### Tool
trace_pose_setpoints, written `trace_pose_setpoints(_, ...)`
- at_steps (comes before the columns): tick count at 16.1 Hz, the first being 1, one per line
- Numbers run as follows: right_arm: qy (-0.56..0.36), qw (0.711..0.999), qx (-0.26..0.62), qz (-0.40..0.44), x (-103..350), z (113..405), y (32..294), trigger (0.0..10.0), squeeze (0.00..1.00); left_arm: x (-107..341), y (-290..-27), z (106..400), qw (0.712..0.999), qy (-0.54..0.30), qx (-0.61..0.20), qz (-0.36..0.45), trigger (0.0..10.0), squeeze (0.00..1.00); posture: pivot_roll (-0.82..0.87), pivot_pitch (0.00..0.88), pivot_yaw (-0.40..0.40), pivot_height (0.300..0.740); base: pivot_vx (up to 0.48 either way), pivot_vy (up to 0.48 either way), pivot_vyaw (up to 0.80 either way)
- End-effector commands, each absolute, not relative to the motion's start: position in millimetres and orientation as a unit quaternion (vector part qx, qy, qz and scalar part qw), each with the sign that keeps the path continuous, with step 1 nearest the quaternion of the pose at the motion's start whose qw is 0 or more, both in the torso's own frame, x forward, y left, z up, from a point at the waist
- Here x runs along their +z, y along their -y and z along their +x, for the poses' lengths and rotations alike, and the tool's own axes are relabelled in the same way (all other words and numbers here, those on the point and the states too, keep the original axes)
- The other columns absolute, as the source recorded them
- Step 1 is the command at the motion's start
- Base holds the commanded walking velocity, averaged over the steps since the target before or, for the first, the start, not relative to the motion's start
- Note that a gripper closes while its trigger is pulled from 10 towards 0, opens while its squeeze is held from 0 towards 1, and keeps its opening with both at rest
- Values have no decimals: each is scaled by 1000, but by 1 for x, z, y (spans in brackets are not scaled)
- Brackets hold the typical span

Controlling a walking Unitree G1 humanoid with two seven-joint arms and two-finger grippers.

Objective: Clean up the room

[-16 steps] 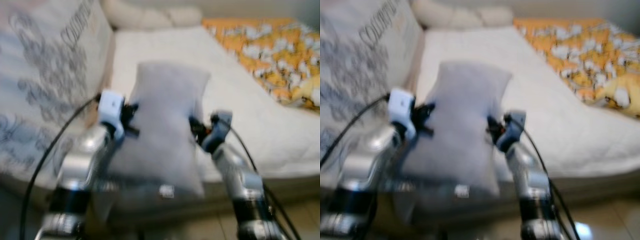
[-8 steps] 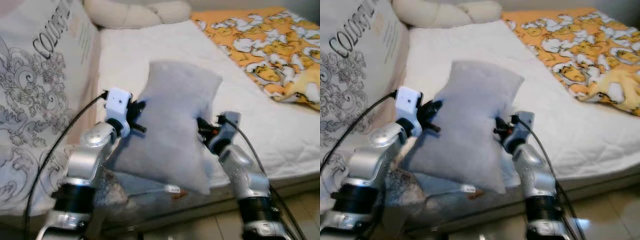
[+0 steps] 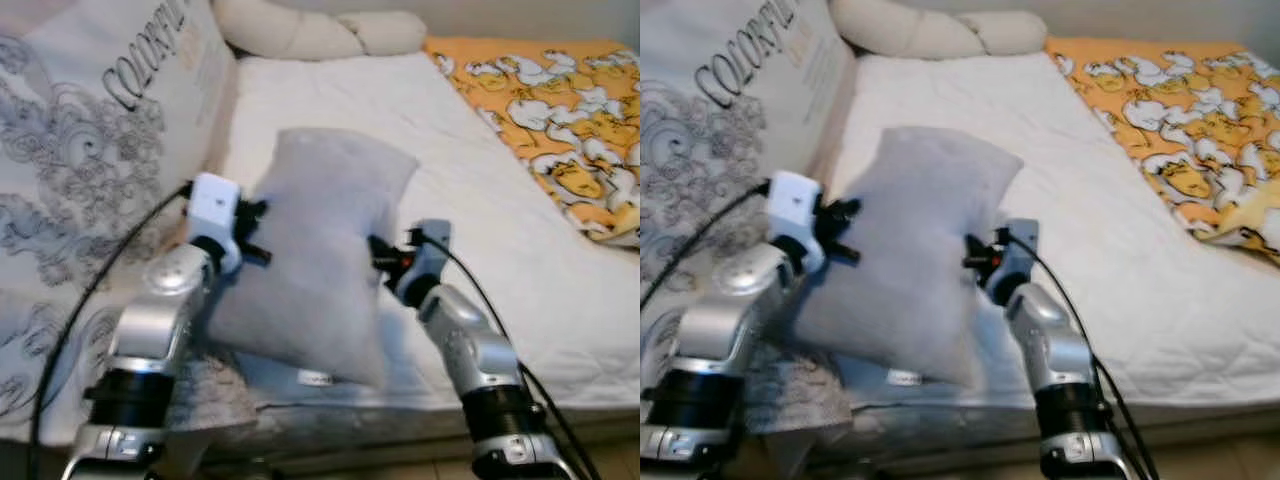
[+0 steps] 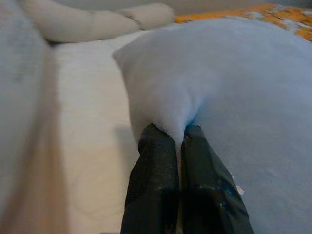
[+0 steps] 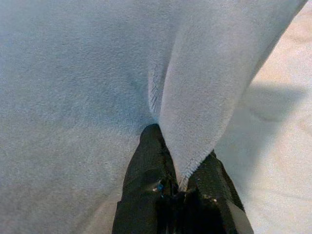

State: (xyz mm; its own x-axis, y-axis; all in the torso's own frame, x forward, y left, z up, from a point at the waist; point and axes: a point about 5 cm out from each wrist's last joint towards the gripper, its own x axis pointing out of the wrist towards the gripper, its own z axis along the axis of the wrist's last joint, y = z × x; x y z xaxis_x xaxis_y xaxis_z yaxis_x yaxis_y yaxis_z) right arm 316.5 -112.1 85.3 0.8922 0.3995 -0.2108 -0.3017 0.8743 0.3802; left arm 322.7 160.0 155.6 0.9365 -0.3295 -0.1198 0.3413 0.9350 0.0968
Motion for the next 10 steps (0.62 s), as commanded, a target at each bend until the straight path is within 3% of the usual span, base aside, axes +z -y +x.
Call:
trace_pose_setpoints(1,-147,963,148,173,82,317,131,10000,0,165,-155,323,982,-31,-173,66,10000,0,42,0,-25,740,0,0,0)
trace_pose_setpoints(2,-148,965,131,170,80,318,136,10000,0,164,-156,323,983,-31,-170,70,10000,0,45,0,-27,740,0,0,0)
trace_pose_setpoints(3,-157,974,74,145,71,320,151,10000,1000,162,-158,326,982,-37,-164,85,10000,0,44,0,-25,740,0,0,0)
trace_pose_setpoints(6,-147,980,42,126,68,319,166,10000,1000,156,-160,340,980,-46,-155,119,10000,0,32,0,-14,740,0,0,0)
trace_pose_setpoints(10,-118,983,67,122,74,317,170,10000,1000,156,-160,365,974,-48,-149,163,10000,0,-4,0,13,740,0,0,0)
